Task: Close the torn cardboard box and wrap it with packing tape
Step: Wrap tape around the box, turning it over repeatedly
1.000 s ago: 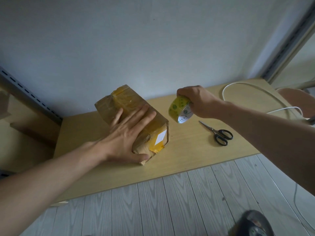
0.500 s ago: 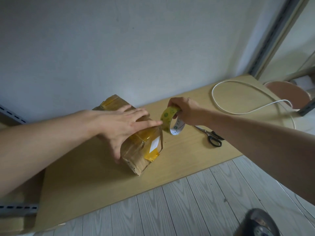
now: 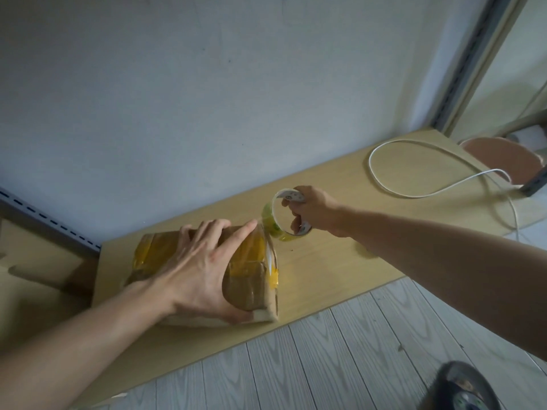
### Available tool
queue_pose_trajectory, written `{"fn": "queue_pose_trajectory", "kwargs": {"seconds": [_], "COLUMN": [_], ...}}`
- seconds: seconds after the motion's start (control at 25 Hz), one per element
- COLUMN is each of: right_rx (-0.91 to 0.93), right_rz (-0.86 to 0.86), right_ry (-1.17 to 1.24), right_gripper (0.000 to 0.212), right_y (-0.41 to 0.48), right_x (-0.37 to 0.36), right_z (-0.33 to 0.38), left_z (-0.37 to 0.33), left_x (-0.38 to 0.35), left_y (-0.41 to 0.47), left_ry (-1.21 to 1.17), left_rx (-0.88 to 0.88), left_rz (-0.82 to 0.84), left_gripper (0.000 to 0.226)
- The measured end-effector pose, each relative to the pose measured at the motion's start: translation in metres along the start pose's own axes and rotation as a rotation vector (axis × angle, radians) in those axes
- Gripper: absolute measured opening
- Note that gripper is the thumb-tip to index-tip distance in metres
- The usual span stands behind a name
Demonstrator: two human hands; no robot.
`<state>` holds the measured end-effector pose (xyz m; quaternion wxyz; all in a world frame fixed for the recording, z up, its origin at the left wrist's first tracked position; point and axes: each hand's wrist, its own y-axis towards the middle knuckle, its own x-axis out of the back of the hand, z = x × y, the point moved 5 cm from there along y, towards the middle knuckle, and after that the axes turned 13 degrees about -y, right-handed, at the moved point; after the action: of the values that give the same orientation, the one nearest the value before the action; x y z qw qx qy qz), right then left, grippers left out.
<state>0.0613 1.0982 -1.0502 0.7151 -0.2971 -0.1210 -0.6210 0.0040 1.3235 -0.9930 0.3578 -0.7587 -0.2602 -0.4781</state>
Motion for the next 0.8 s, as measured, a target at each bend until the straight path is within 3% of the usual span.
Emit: {"fn": "queue_pose_trajectory", "kwargs": {"seconds": [0.08, 0.2, 0.28, 0.36, 0.56, 0.8], "right_rx": [-0.08, -0.197, -0.222, -0.191, 0.045, 0.165], "right_rz": [0.029, 0.253, 0.341, 0.298, 0.183, 0.315], "right_ry": [0.224, 0.648, 0.745, 0.701, 0.338, 0.4], "right_gripper": [0.014, 0.016, 0.019, 0.023, 0.027, 0.015], "right_y": [-0.005, -0.021, -0.029, -0.028, -0.013, 0.003], "right_x": [-0.002, -0.008, -0.011, -0.011, -0.01, -0.008], "right_z": [-0.003, -0.007, -0.009, -0.009, 0.022, 0.049], "left_z": [0.0, 0.001, 0.001, -0.004, -0.011, -0.011], "left_x": [-0.004, -0.006, -0.006, -0.008, -0.022, -0.023], "left_y": [-0.004, -0.008, -0.01, -0.013, -0.034, -0.038], "left_ry": [0.003, -0.008, -0.037, -0.045, 0.023, -0.004], "left_rx": [0.0, 0.015, 0.022, 0.001, -0.107, -0.157], "left_rz": [-0.015, -0.021, -0.011, 0.035, 0.154, 0.096], "left_gripper": [0.148, 0.145, 0.144, 0.147, 0.151, 0.148]}}
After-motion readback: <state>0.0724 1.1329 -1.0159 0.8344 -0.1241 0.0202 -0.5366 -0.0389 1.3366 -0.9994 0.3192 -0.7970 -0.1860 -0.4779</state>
